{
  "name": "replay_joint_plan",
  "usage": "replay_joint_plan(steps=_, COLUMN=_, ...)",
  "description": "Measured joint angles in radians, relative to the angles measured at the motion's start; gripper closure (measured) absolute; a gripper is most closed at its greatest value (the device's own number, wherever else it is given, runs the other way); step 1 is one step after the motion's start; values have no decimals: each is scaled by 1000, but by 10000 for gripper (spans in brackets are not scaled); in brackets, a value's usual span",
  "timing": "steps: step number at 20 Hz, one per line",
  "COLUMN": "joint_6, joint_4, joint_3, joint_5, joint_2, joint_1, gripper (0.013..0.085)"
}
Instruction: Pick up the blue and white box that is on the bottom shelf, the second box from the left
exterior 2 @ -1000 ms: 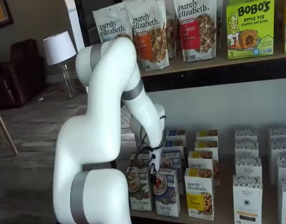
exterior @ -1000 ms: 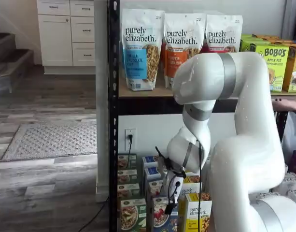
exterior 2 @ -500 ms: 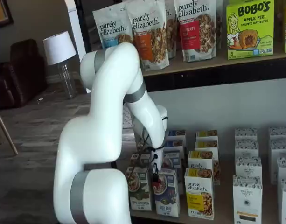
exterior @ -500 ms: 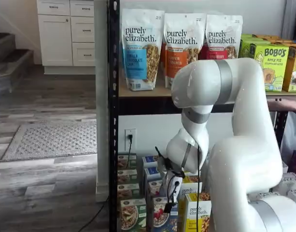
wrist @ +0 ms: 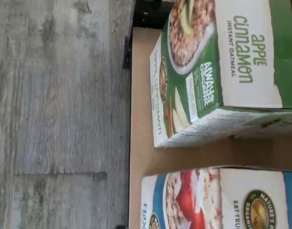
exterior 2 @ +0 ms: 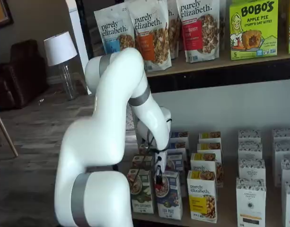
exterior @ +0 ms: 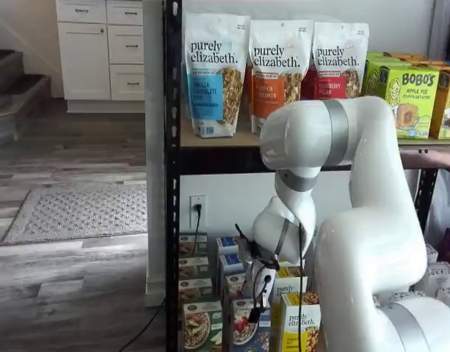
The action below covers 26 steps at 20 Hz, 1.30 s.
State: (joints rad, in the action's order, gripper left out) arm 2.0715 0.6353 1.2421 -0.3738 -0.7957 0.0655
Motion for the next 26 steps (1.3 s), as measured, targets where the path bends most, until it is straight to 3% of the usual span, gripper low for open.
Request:
replay_joint_plan(steps=9, joint_6=9, joint_4=4, joint_3=59, joint_5=-14, joint_2=-46, joint_1=-9, gripper=130)
replay_joint_plan(steps=16, joint_6=-5, joint_4=-22, joint_3=113, joint_5=-34, joint_2=-84, joint_1=-24, gripper=130)
replay_joint_plan(steps=26, joint_6=-76, joint_4=-108, joint_3=191, joint_5=-58, joint_2=-143, joint_1=-33, gripper=130)
